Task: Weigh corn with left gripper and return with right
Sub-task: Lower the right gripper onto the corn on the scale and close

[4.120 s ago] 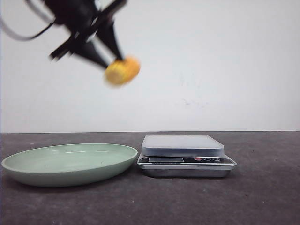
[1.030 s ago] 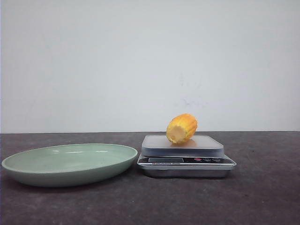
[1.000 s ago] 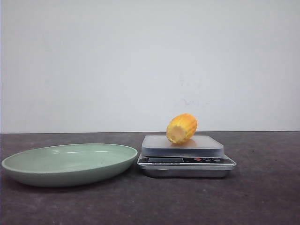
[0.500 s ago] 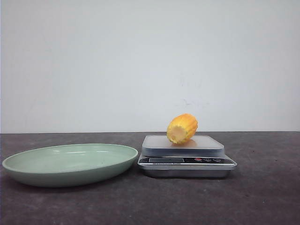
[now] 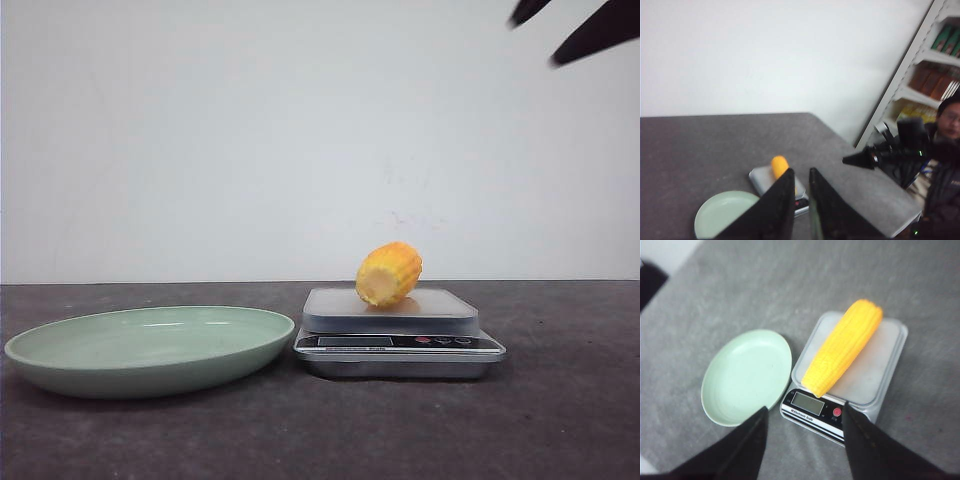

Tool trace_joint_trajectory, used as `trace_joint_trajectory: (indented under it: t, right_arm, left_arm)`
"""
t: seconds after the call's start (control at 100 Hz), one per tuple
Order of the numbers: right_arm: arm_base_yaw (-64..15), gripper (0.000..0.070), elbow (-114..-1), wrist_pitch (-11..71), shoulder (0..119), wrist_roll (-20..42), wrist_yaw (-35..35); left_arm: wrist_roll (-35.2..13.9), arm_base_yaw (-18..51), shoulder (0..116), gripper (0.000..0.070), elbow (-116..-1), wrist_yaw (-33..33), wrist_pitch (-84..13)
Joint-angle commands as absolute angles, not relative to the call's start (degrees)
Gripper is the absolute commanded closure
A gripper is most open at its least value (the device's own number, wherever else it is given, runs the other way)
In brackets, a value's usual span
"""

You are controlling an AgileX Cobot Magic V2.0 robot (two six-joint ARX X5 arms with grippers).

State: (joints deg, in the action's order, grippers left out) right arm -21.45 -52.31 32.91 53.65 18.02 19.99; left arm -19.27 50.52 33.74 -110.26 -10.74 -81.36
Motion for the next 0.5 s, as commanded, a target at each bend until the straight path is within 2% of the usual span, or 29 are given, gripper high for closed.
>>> trace_joint_trajectory:
  t: [0.0,0.17,0.32,0.49]
  right_arm:
    - [-22.83,0.0408,-56.1,32.38,58.61,16.82,17.82]
    - [-26.7,0.0283,-65.93,35.51,70.94,14.46,11.14]
    - [-28.62,0.0281,-74.78,39.35,81.58,14.31,7.99]
    - [-29.54,0.0275,-79.81,41.08,90.78,15.62,6.44]
  left_arm:
    - [-18.06,51.03,34.13,0.0696,-110.02,-10.94,-83.31]
    - [-16.88,51.03,34.13,0.0696,-106.15,-10.94,-83.31]
    - [-16.62,51.03,34.13,0.0696,-103.22,-12.43,-83.31]
    - [-16.49,51.03,34.13,0.0696,-101.97,-14.48,-83.31]
